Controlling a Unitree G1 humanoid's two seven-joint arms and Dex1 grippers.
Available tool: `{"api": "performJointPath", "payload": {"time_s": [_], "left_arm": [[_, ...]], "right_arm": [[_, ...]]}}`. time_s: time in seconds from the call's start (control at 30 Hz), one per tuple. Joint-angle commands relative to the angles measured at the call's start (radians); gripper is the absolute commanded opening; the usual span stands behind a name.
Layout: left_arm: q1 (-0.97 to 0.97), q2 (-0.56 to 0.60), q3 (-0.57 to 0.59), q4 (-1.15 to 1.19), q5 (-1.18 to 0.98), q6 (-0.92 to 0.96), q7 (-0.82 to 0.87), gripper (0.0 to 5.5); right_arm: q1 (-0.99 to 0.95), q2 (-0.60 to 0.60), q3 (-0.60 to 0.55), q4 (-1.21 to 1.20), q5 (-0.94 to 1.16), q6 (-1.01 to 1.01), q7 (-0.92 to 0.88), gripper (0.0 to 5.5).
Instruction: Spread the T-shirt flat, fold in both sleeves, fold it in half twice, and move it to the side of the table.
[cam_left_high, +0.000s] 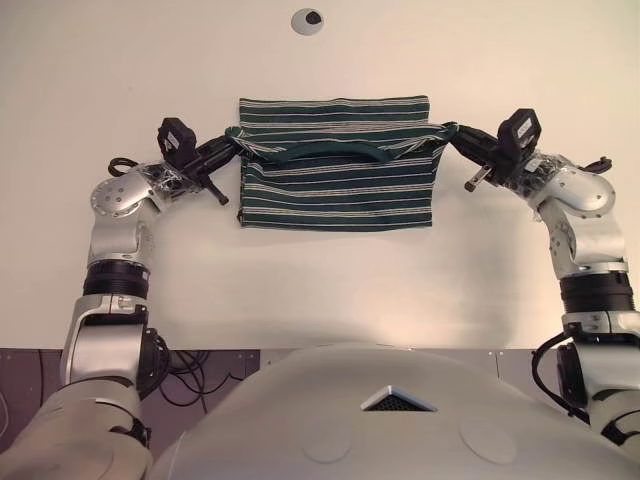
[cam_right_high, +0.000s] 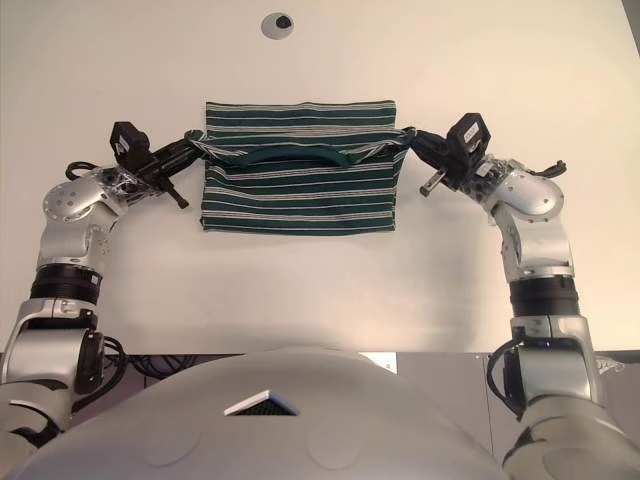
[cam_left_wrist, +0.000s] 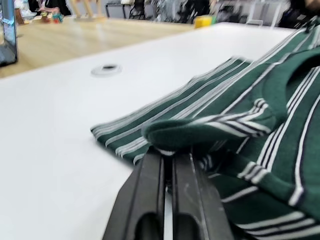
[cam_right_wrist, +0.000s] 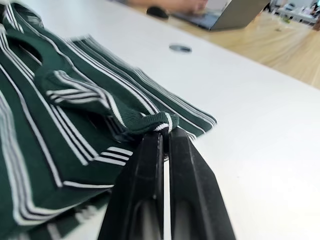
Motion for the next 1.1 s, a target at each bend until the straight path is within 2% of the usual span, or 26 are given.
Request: {"api": "performJointPath", "payload": {"time_s": [0.03, 0.13, 0.17, 0.27, 0.33, 0.43, 0.53, 0.6, 0.7, 0.73, 0.8, 0.87, 1.0, 1.1], "left_arm": [[-0.056, -0.032, 0.004, 0.084, 0.064, -0.017, 0.035, 0.00], [-0.090, -0.059, 0.021, 0.103, 0.071, 0.007, 0.044, 0.00], [-0.103, -0.065, 0.028, 0.107, 0.072, 0.013, 0.051, 0.30], [-0.158, -0.079, 0.074, 0.092, 0.022, 0.112, 0.052, 0.70], [-0.223, -0.087, 0.112, 0.112, -0.016, 0.244, 0.073, 0.95], [-0.350, -0.085, 0.147, 0.266, -0.009, 0.409, 0.153, 1.45], [-0.411, -0.083, 0.159, 0.393, 0.025, 0.439, 0.204, 1.87], [-0.406, -0.087, 0.175, 0.382, 0.013, 0.429, 0.166, 2.15], [-0.348, -0.100, 0.202, 0.246, -0.031, 0.328, 0.042, 2.61], [-0.297, -0.097, 0.194, 0.145, -0.043, 0.261, -0.028, 2.61], [-0.187, -0.080, 0.141, -0.029, -0.006, 0.096, -0.131, 2.61], [-0.109, -0.049, 0.060, -0.108, 0.111, -0.079, -0.152, 2.61], [-0.085, 0.072, -0.163, -0.037, 0.571, -0.406, 0.014, 2.61], [-0.123, 0.168, -0.334, -0.017, 0.943, -0.498, 0.191, 2.61]], "right_arm": [[-0.077, 0.053, -0.007, 0.097, -0.020, -0.034, 0.011, 0.04], [-0.128, 0.091, -0.009, 0.186, -0.031, -0.044, 0.018, 0.04], [-0.144, 0.105, -0.015, 0.216, -0.028, -0.038, 0.019, 0.00], [-0.227, 0.161, -0.058, 0.333, 0.009, 0.014, -0.016, 0.55], [-0.293, 0.199, -0.113, 0.419, 0.040, 0.069, -0.068, 0.84], [-0.381, 0.232, -0.195, 0.541, 0.069, 0.114, -0.167, 1.37], [-0.410, 0.244, -0.236, 0.596, 0.064, 0.101, -0.203, 1.85], [-0.379, 0.248, -0.230, 0.547, 0.055, 0.060, -0.159, 2.19], [-0.267, 0.233, -0.166, 0.373, 0.005, -0.104, -0.049, 2.71], [-0.222, 0.209, -0.120, 0.322, -0.060, -0.201, -0.029, 2.71], [-0.167, 0.157, -0.041, 0.281, -0.211, -0.349, -0.054, 2.71], [-0.154, 0.115, 0.014, 0.290, -0.353, -0.436, -0.116, 2.71], [-0.152, 0.027, 0.130, 0.322, -0.595, -0.569, -0.197, 2.71], [-0.103, -0.026, 0.211, 0.257, -0.598, -0.628, -0.067, 2.71]]}}
